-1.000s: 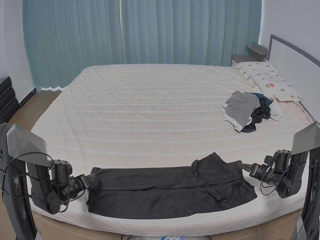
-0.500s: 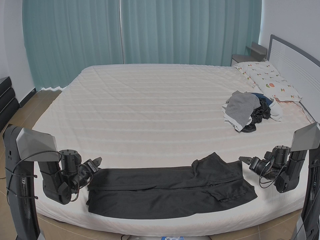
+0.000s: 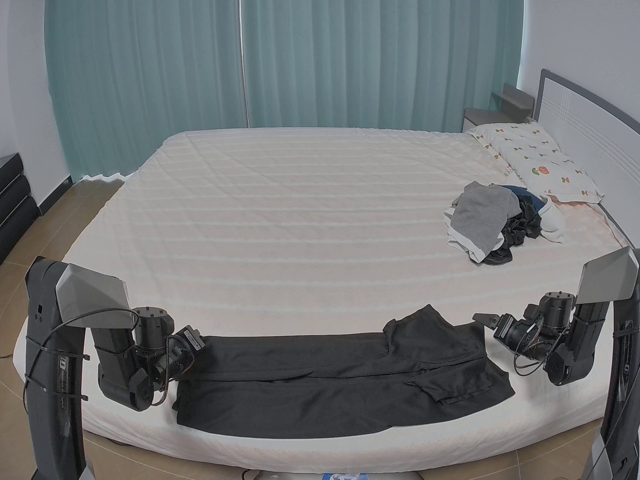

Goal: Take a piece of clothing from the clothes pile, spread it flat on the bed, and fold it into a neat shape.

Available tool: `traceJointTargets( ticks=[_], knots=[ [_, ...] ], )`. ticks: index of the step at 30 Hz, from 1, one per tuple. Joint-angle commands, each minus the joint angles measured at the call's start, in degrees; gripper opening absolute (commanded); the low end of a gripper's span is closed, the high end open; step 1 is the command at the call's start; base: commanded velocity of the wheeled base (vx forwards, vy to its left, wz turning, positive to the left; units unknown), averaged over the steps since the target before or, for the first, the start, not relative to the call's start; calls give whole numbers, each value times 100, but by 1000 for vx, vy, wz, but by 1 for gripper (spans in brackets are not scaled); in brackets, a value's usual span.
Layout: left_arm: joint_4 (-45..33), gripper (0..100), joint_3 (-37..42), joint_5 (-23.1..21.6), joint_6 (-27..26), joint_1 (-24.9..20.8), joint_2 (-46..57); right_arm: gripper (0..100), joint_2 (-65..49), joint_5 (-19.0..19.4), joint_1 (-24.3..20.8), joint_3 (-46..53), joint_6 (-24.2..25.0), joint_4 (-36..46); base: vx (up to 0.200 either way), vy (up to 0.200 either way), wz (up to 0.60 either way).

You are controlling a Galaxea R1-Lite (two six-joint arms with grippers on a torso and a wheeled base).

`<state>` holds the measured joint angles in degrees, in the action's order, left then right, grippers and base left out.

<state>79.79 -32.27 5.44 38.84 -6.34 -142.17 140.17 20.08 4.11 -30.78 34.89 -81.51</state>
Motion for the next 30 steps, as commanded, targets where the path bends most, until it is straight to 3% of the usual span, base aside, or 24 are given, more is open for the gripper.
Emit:
traceJointTargets(
  ticks=[1, 9, 10, 30],
  knots=[
    [11, 0, -43, 28, 1, 1, -145, 100, 107, 49, -77, -42, 0, -14, 0, 0, 0],
    [19, 0, 10, 72, 423, 71, -110, 100, 248, -4, -147, -341, 123, 3, 0, 0, 0],
    [19, 0, 10, 80, 432, 63, -110, 0, 257, -4, -156, -341, 123, 3, 0, 0, 0],
    [19, 0, 19, 107, 598, 63, -118, 0, 353, -21, -7, -754, 405, -50, 0, 0, 0]
  ],
)
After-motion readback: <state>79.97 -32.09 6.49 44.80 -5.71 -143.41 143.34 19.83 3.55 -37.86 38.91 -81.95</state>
